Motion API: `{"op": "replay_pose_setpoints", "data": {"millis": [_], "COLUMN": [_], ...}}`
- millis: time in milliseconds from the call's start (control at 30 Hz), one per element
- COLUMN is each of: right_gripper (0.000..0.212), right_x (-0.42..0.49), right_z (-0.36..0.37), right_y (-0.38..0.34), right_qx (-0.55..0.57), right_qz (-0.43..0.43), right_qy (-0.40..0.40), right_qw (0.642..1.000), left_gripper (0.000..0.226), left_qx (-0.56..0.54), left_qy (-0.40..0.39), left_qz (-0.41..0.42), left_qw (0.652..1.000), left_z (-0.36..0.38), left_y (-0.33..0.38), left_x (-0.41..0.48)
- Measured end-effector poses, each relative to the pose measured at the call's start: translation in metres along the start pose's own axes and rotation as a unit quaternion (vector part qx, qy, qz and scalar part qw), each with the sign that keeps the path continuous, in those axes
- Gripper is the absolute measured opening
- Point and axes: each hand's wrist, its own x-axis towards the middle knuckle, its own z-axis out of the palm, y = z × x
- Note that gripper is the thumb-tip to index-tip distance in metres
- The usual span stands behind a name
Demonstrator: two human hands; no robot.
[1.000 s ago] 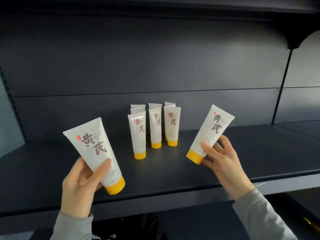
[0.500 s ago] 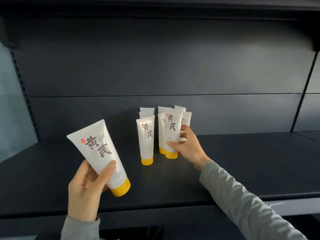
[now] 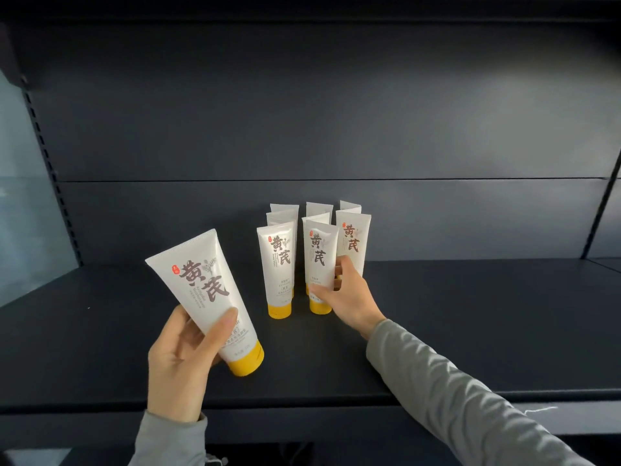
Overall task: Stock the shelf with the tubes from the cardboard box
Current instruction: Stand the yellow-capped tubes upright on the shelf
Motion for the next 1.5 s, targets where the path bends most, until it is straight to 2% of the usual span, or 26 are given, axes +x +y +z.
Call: {"op": "replay_pose_setpoints", "data": {"millis": [333, 433, 567, 700, 800, 867, 1100, 1300, 1400, 1500], "right_gripper": [0.044, 0.045, 0.035, 0.032, 0.053, 0.061, 0.072, 0.072, 0.065, 0.064], "right_x": [-0.003, -0.015, -0.043, -0.078, -0.097, -0.103, -0.111, -0.114, -0.114, -0.11], "right_z": [-0.008, -0.02, -0.026, -0.021, -0.014, -0.012, -0.012, -0.01, -0.012, -0.014], "right_y": [-0.003, -0.01, -0.024, -0.039, -0.039, -0.037, -0.033, -0.036, -0.039, -0.041], "right_qx": [0.0, 0.044, 0.099, 0.14, 0.083, 0.056, 0.014, -0.02, -0.049, -0.033], "right_qz": [0.017, 0.011, -0.059, -0.167, -0.208, -0.221, -0.223, -0.225, -0.226, -0.22], "right_qy": [-0.011, 0.045, 0.119, 0.063, 0.007, -0.013, 0.077, 0.123, 0.119, 0.094], "right_qw": [1.0, 0.998, 0.986, 0.974, 0.974, 0.974, 0.972, 0.966, 0.966, 0.97], "left_gripper": [0.028, 0.027, 0.029, 0.032, 0.033, 0.034, 0.03, 0.034, 0.033, 0.028], "left_qx": [-0.012, -0.02, -0.026, -0.013, 0.008, 0.008, 0.026, 0.049, 0.054, 0.078], "left_qy": [-0.015, -0.022, -0.046, -0.072, -0.089, -0.096, -0.086, -0.055, -0.047, -0.067], "left_qz": [0.008, 0.009, 0.012, 0.001, -0.011, -0.01, 0.011, 0.03, 0.034, 0.037], "left_qw": [1.0, 0.999, 0.999, 0.997, 0.996, 0.995, 0.996, 0.997, 0.997, 0.994], "left_z": [0.008, 0.014, 0.03, 0.05, 0.064, 0.072, 0.092, 0.099, 0.097, 0.091], "left_y": [0.006, 0.008, 0.011, 0.014, 0.013, 0.013, 0.01, 0.011, 0.011, 0.013], "left_x": [0.005, 0.007, 0.009, 0.01, 0.009, 0.008, -0.005, -0.017, -0.02, -0.021]}}
